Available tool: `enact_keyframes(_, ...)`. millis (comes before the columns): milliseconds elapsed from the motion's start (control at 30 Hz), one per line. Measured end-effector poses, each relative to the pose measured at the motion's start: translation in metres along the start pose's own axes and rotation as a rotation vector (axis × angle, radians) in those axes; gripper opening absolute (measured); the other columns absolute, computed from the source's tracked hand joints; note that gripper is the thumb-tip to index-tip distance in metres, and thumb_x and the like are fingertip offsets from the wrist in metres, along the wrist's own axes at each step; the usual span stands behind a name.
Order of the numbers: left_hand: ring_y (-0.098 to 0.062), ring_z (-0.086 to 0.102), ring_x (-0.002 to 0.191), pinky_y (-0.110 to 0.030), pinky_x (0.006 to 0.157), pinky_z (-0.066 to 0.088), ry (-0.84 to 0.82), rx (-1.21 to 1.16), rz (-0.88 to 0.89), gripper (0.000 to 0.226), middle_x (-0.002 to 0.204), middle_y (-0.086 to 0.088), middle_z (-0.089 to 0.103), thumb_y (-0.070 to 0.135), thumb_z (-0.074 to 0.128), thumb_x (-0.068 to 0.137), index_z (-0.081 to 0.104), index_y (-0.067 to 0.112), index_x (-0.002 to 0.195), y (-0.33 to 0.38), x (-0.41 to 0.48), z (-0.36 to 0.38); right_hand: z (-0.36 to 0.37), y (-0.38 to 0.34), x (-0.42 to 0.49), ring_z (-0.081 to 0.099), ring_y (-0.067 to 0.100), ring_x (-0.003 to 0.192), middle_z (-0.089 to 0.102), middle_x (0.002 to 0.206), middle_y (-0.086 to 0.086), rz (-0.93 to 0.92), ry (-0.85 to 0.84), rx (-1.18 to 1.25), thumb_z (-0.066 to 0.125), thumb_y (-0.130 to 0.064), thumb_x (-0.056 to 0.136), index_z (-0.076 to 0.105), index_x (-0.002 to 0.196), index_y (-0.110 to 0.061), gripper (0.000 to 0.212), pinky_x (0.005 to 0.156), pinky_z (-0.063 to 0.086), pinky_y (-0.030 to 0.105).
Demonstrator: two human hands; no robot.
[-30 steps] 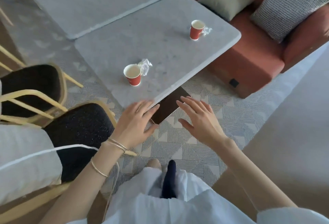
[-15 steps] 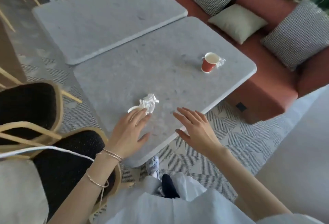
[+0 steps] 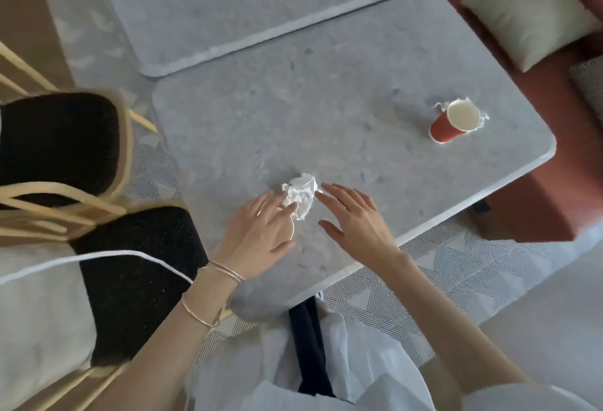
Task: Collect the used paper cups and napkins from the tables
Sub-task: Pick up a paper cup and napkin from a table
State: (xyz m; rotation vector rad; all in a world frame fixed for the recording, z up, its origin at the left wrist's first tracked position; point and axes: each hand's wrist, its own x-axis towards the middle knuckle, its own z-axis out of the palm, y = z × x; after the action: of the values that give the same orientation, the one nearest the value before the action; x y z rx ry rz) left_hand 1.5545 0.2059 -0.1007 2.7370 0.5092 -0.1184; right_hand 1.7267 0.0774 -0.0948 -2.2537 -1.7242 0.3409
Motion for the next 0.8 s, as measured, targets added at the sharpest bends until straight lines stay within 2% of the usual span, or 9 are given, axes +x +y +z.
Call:
enact_keyframes(133, -0.037, 0.039, 0.128, -0.051, 0.099, 0.041, -0.032, -0.041, -0.028, 0.059, 0.139, -0.013, 0.044, 0.037, 0.067, 0.080, 0.050, 0.010, 0.130, -0.008, 0.002, 0.014, 0.025, 0.013, 0.028, 0.053, 0.030, 0.119, 0.058, 0.128, 0.012, -0.058, -0.023, 0.027, 0.072, -0.015, 0.079, 0.060, 0.120, -0.006, 0.044, 0.097, 0.044, 0.047)
enact_keyframes(233, -0.035, 0.035, 0.131, -0.049, 0.097, 0.043, -0.055, -0.055, -0.080, 0.061, 0.143, -0.011, 0.039, 0.042, 0.057, 0.085, 0.042, 0.013, 0.136, -0.011, -0.004, 0.023, 0.049, 0.019, 0.043, 0.054, 0.032, 0.118, 0.058, 0.128, 0.013, -0.100, -0.068, 0.040, 0.073, -0.012, 0.077, 0.060, 0.120, -0.006, 0.045, 0.095, 0.044, 0.046)
enact_keyframes(400, -0.037, 0.035, 0.131, -0.051, 0.097, 0.042, -0.040, -0.104, -0.123, 0.063, 0.145, -0.014, 0.037, 0.039, 0.057, 0.087, 0.038, 0.011, 0.139, -0.012, -0.012, 0.029, 0.088, 0.021, 0.059, 0.043, 0.031, 0.128, 0.051, 0.136, 0.010, -0.109, -0.179, 0.065, 0.068, -0.016, 0.082, 0.057, 0.126, -0.011, 0.045, 0.097, 0.042, 0.045)
enact_keyframes(633, -0.032, 0.036, 0.130, -0.047, 0.098, 0.043, -0.056, -0.163, -0.090, 0.073, 0.146, -0.012, 0.034, 0.038, 0.068, 0.080, 0.036, 0.012, 0.141, -0.012, -0.006, 0.026, 0.104, 0.026, 0.053, 0.063, 0.025, 0.106, 0.069, 0.111, 0.004, -0.123, 0.079, 0.079, 0.075, -0.009, 0.074, 0.072, 0.100, -0.012, 0.026, 0.073, 0.054, 0.036)
enact_keyframes(800, -0.030, 0.035, 0.130, -0.044, 0.093, 0.046, -0.073, -0.164, -0.061, 0.067, 0.147, -0.009, 0.033, 0.030, 0.066, 0.081, 0.037, 0.011, 0.139, -0.010, 0.003, 0.023, 0.097, 0.033, 0.036, 0.067, 0.019, 0.093, 0.073, 0.098, -0.002, -0.136, 0.088, 0.121, 0.076, -0.006, 0.073, 0.074, 0.095, -0.015, 0.023, 0.062, 0.056, 0.030)
